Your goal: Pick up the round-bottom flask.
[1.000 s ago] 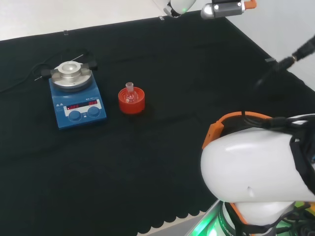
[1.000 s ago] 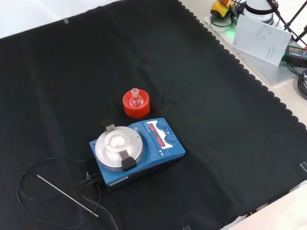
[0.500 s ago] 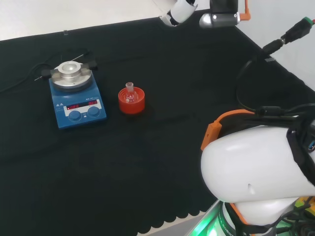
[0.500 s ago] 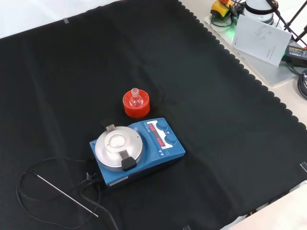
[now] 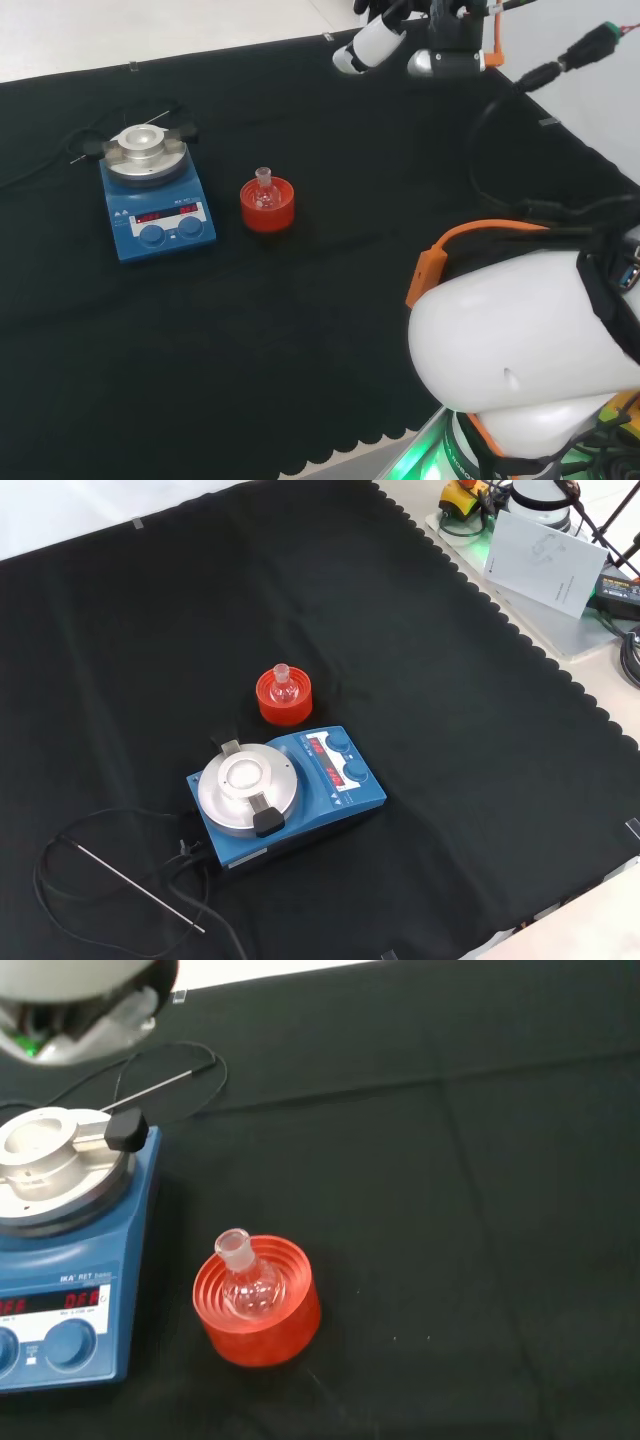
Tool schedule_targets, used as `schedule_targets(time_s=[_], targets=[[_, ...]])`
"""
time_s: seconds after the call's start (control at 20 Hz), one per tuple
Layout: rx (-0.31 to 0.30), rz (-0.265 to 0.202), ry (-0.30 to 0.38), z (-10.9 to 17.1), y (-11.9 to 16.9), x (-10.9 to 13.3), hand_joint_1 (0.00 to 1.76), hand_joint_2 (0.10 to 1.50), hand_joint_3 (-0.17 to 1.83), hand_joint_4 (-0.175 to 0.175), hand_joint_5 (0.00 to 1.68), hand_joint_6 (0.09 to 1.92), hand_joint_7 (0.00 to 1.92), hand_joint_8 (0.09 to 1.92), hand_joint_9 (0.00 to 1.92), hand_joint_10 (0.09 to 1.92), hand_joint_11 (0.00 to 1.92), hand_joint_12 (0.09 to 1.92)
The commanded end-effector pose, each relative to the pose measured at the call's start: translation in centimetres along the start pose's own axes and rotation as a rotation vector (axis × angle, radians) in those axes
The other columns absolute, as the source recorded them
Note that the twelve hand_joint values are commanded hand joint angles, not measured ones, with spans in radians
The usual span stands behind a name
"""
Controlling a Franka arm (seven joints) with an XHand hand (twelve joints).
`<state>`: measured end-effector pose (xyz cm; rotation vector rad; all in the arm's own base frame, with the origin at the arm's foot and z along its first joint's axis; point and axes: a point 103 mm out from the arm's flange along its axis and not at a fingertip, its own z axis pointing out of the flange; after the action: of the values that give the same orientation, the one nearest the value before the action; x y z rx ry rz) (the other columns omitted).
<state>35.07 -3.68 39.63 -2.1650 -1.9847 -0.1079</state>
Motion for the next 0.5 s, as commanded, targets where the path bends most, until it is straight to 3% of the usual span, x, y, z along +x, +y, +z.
schedule_targets(time_s=[0.05,0.5], targets=[[0.009,-0.016,0.028,1.3,0.9,0.1,0.88,0.38,0.85,-0.155,0.3,0.81,0.63,0.92,0.66,0.89,0.28,1.45],[0.059,-0.037,0.083,3.8,1.3,0.8,0.88,0.38,0.85,-0.157,0.29,0.83,0.64,0.93,0.65,0.9,0.3,1.46]])
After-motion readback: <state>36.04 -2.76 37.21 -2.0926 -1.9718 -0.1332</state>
